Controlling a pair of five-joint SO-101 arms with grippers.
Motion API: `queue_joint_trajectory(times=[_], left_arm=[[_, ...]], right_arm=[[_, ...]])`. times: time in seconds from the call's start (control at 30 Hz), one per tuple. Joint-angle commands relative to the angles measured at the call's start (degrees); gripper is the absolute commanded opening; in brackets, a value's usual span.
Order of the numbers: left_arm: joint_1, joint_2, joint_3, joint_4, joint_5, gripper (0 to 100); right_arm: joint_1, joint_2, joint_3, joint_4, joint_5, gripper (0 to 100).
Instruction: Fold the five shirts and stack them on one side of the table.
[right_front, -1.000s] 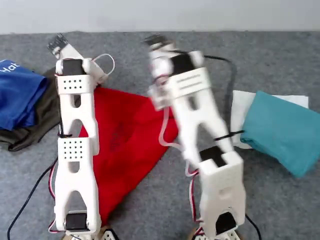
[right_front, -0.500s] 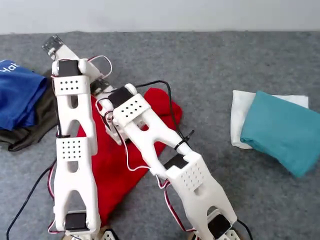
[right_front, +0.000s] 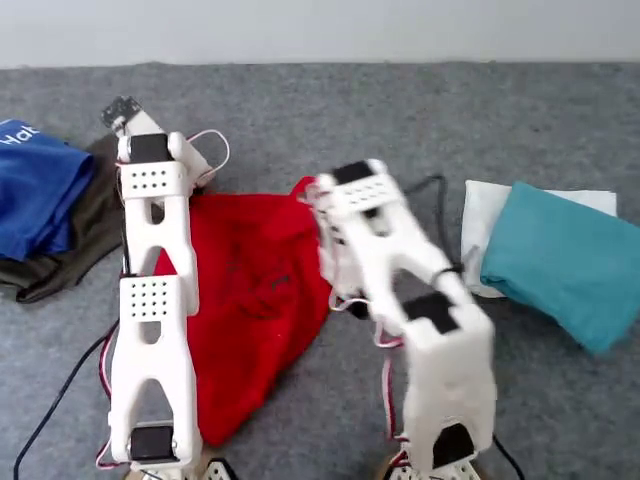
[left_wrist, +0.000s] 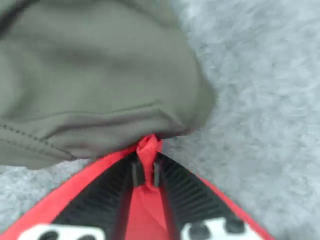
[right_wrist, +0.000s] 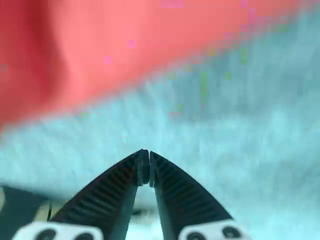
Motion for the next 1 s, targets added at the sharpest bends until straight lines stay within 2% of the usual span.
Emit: queue_joint_trajectory(times=[0.0, 0.07, 0.13, 0.2, 0.27, 0.4, 0.57, 0.7, 0.9, 0.97], left_arm=[[0.00, -0.09, -4.44, -0.26, -0.26, 1], [0.44, 0.00, -4.53, -0.62, -0.26, 1], [0.79, 0.00, -4.53, -0.62, -0.26, 1], [1.32, 0.00, -4.53, -0.97, -0.26, 1], [1.41, 0.00, -4.53, -1.23, -0.26, 1], [1.14, 0.00, -4.53, -1.23, -0.26, 1], [1.05, 0.00, -4.53, -1.14, -0.26, 1], [0.97, -0.09, -4.53, -1.05, -0.26, 1], [0.53, -0.09, -4.53, -1.05, -0.26, 1], [0.35, -0.18, -4.53, -1.05, -0.26, 1]], right_arm=[[10.51, -13.49, 10.64, 1.89, 3.87, 0.9], [16.40, -17.98, 10.02, 1.80, 5.80, 0.9], [17.10, -20.88, 6.42, 1.63, 6.24, 0.9], [11.65, -21.93, 0.88, 1.89, 5.10, 0.9], [3.30, -21.41, -5.54, 1.36, 2.73, 0.9], [-12.26, -15.43, -16.00, -6.37, -2.46, 0.9], [-21.23, -4.18, -22.77, -16.48, -6.51, 0.9], [-23.52, 3.82, -24.35, -18.59, -6.77, 0.9], [-21.14, 11.91, -24.35, -9.71, -6.95, 0.9], [-19.82, 13.58, -24.35, -7.08, -9.05, 0.9]])
